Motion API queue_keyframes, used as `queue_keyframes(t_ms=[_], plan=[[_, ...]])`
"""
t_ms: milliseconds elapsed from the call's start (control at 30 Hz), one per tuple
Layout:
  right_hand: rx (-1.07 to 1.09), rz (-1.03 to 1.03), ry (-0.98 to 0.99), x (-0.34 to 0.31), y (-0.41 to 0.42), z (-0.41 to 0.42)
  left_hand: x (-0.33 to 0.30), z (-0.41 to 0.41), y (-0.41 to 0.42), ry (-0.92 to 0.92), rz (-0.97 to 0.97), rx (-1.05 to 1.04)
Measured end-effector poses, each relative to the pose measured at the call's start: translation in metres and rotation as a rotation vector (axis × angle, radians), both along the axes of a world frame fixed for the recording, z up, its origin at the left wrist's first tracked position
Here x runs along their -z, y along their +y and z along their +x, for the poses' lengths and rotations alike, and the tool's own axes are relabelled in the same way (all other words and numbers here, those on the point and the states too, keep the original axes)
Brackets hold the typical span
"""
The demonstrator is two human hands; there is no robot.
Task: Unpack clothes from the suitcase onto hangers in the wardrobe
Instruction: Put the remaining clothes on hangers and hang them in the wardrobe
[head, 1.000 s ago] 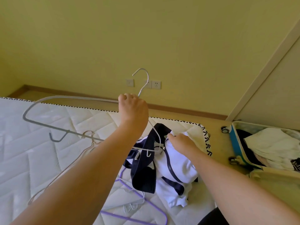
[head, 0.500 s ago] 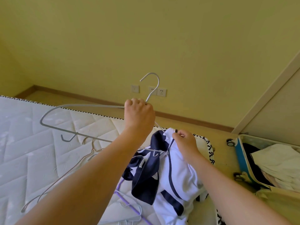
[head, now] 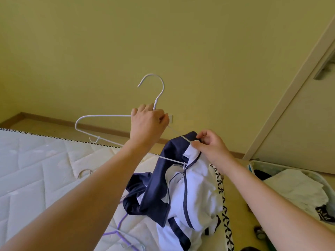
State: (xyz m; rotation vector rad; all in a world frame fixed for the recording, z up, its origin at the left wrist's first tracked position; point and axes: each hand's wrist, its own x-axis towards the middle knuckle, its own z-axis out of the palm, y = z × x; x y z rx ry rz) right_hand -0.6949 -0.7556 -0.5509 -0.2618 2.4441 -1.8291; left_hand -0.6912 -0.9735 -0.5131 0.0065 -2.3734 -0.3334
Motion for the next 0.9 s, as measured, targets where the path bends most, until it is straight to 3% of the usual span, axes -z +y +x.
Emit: queue_keyframes(t_ms=[67,233,367,467,533,633,667,767,900], plan=[[0.043,0.051,0.087,-0.001,0.006,0.006,0.005,0.004,0.016,-0.006,-0.054,-0.029],[0.119,0.236,0.491,-0.008,0.011,0.028,0.016,0.007,0.032,-0.281,-0.146,-0.068],[0.018,0.154,0.457,-0.024,0.004,0.037,0.005,0.004,0.051,-0.342,0.068,0.015],[0.055,0.133,0.364,-0.034,0.020,0.030,-0.004,-0.004,0.053,-0.348,0.119,0.073],[0.103,0.325,0.381,-0.035,0.036,0.021,-0.009,-0.008,0.049,-0.370,0.204,0.081],[0.042,0.946,0.379,-0.034,0.053,0.013,-0.016,-0.005,0.050,-0.414,0.244,0.152],[-0.003,1.011,0.370,-0.034,0.054,0.013,-0.018,-0.003,0.055,-0.425,0.226,0.195],[-0.082,0.837,0.389,-0.035,0.048,0.019,-0.016,0.002,0.078,-0.447,0.155,0.331],[-0.017,0.733,0.375,-0.027,0.051,0.013,-0.006,0.006,0.097,-0.408,0.135,0.460]])
